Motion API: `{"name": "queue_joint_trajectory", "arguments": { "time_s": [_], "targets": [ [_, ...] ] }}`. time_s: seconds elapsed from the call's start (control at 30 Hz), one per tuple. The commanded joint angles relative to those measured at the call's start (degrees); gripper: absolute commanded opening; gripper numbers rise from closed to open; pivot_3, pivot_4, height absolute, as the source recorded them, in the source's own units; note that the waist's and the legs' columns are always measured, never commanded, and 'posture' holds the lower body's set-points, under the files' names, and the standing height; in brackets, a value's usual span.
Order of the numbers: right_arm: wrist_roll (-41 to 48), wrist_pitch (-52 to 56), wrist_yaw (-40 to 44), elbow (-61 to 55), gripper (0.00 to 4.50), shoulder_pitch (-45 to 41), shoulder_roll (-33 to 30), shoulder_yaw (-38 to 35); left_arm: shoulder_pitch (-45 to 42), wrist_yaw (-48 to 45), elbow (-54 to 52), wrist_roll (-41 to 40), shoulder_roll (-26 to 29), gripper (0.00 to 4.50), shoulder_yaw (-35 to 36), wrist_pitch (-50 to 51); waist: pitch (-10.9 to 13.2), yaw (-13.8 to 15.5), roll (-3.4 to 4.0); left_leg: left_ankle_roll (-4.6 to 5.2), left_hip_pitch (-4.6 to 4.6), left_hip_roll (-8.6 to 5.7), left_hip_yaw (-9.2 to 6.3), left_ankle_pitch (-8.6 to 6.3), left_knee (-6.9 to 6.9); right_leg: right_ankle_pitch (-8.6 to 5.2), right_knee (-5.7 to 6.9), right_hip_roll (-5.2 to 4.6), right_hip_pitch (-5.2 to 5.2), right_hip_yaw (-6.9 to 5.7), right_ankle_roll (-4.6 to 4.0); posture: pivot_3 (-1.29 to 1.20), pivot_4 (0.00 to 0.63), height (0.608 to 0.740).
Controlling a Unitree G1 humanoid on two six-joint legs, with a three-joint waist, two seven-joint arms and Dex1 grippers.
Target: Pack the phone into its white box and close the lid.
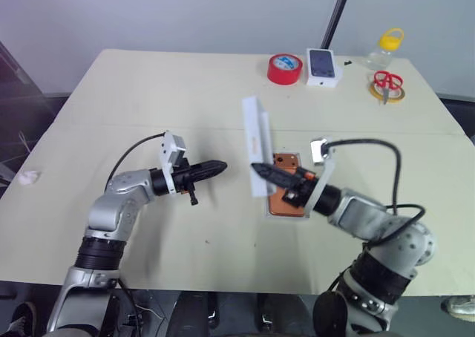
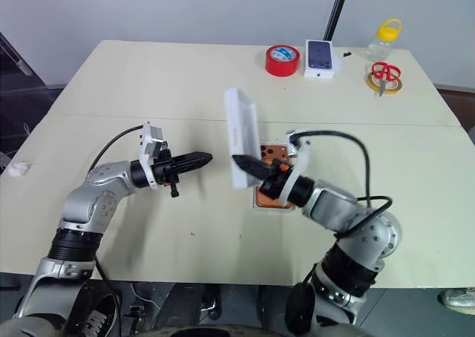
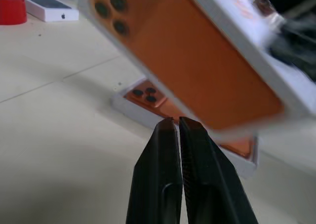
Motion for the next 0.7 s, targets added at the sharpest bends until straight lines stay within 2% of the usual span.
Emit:
{"name": "queue_joint_trajectory", "arguments": {
  "time_s": [0.03,0.13,0.33,0.43,0.6,0.7],
  "targets": [
    [8.9,0.4,-4.2,-2.0,0.0,0.8,2.6,1.5,-0.2,1.7,-4.1,0.0,-1.0,0.05,0.5,-2.1,0.0,-0.1,0.01,0.0,0.01,0.0,0.0,0.0,0.0,0.0,0.0,0.0,0.0,0.0,-0.01,0.0,0.15,0.733],
    [15.5,-0.4,-10.4,2.0,0.0,2.0,3.8,1.5,0.5,0.8,-5.9,-2.2,-0.5,0.05,0.9,0.4,0.0,-0.1,0.0,-0.01,0.04,0.03,-0.01,0.01,0.01,0.0,0.0,-0.04,0.01,0.02,-0.04,0.0,0.15,0.733],
    [19.3,-3.4,-18.7,12.6,0.0,5.1,-1.0,3.1,2.2,0.2,-6.7,-1.0,0.4,0.05,-0.5,-0.2,0.0,0.1,0.02,-0.01,0.03,0.01,-0.01,0.0,-0.08,-0.01,-0.05,-0.07,-0.02,0.04,-0.05,0.0,0.15,0.733],
    [25.0,-6.5,-22.9,16.1,0.0,5.3,-3.0,5.2,2.8,0.3,-6.3,-0.1,0.3,0.05,-1.7,-0.4,0.0,-0.1,0.03,-0.01,0.05,0.0,0.01,0.0,-0.04,-0.01,-0.05,-0.08,0.03,0.04,-0.06,0.0,0.15,0.733],
    [33.5,-15.1,-30.4,21.8,0.0,4.2,-7.9,7.8,3.2,1.0,-4.6,1.8,-1.3,0.05,-4.0,-1.0,0.0,0.0,0.03,-0.01,0.1,-0.01,0.0,0.0,-0.05,-0.09,-0.1,-0.11,0.08,0.09,-0.2,0.0,0.15,0.733],
    [34.7,-17.7,-31.0,22.8,0.0,4.9,-12.4,9.4,3.2,1.9,-0.8,4.6,-4.3,0.05,-6.8,-3.5,0.0,0.1,0.06,-0.01,0.09,-0.01,0.0,0.0,-0.05,-0.02,-0.12,-0.11,0.1,0.1,-0.08,0.0,0.15,0.733]
  ]
}}
